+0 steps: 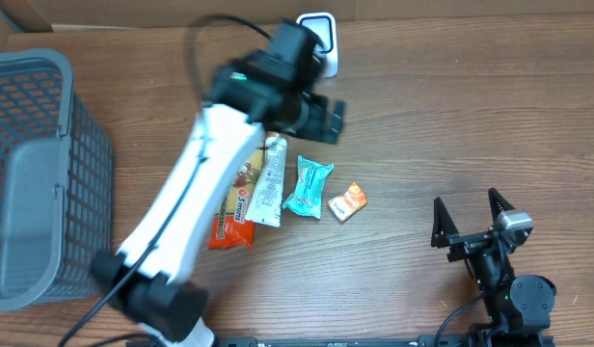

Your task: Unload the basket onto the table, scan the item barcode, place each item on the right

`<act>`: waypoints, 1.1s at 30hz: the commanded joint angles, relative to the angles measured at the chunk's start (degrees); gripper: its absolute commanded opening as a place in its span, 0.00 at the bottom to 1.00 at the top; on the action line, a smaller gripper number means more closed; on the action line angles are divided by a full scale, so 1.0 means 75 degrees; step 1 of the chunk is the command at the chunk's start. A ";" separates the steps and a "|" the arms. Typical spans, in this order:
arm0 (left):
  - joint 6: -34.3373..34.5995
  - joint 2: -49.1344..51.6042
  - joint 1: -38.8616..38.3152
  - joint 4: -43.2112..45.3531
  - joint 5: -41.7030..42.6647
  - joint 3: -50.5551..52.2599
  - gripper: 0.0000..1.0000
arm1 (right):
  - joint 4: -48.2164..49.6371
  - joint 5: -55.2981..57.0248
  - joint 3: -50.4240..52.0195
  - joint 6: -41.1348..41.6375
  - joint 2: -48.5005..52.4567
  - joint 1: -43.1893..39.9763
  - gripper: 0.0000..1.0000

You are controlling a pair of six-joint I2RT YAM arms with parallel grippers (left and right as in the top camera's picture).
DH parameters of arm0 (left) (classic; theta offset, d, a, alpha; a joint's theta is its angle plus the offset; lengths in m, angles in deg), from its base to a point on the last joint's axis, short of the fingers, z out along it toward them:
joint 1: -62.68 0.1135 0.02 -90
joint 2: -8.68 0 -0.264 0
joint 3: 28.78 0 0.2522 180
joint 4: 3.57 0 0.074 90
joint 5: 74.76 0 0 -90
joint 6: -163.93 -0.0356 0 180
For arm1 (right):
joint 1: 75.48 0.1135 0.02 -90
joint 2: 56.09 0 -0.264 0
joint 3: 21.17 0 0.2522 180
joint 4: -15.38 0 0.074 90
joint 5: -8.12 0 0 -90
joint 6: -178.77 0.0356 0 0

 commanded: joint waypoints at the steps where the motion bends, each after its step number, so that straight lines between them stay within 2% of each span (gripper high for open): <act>1: -0.0493 -0.0729 0.0781 -0.0822 -0.0863 -0.1072 1.00 | 0.0023 0.0073 0.0082 0.0015 -0.0090 0.0064 1.00; 6: -0.0536 -0.1329 0.1953 -0.1454 -0.1303 -0.1300 1.00 | 0.0026 0.0073 0.0082 0.0015 -0.0090 0.0064 1.00; 12: -0.1390 -0.1489 0.2824 -0.2049 -0.1256 -0.1294 1.00 | 0.0026 0.0073 0.0082 0.0015 -0.0090 0.0064 1.00; 15: -0.1647 -0.1469 0.2940 -0.2177 -0.1268 -0.1288 1.00 | 0.0026 0.0073 0.0082 0.0015 -0.0090 0.0064 1.00; 33: -0.1641 -0.1434 0.2932 -0.2171 -0.1268 -0.1288 1.00 | 0.0026 0.0073 0.0082 0.0015 -0.0090 0.0064 1.00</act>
